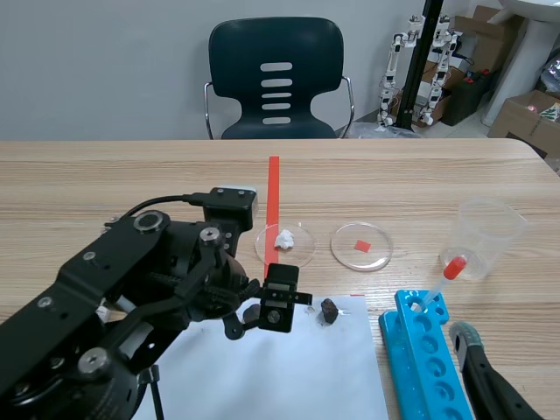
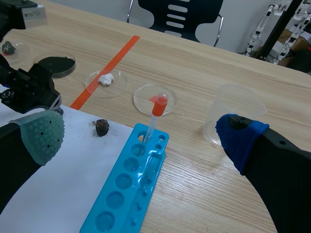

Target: Pick up the middle mineral with the left hand

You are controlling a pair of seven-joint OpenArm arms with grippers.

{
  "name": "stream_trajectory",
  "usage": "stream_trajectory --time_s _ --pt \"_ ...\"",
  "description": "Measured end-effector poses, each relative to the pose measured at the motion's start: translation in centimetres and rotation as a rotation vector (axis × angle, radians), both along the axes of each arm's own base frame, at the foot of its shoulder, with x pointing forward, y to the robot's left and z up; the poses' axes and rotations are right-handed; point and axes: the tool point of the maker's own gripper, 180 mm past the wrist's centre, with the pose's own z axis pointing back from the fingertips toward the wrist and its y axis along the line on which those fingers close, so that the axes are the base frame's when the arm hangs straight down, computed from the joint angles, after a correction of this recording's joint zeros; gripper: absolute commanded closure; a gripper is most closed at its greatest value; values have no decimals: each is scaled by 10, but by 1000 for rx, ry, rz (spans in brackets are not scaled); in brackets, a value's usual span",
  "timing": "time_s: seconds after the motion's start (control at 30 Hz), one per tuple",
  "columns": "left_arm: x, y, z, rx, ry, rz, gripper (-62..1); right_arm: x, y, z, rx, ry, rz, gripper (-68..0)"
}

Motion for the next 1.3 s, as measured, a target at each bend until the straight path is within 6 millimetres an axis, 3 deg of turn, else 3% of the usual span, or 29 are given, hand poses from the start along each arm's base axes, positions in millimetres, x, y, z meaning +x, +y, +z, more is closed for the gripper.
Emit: stream_trajectory --time_s 0.23,0.47,1.17,1.3 --pt "-2 0 -28 42 82 -8 -477 0 0 0 0 0 0 -679" --pt "9 -14 -25 26 76 -47 -477 0 0 0 0 0 0 -679" --pt "10 -13 -43 59 127 -49 -474 0 0 0 0 0 0 -679" --pt "10 -16 -41 54 125 -51 -389 0 0 0 0 0 0 -679"
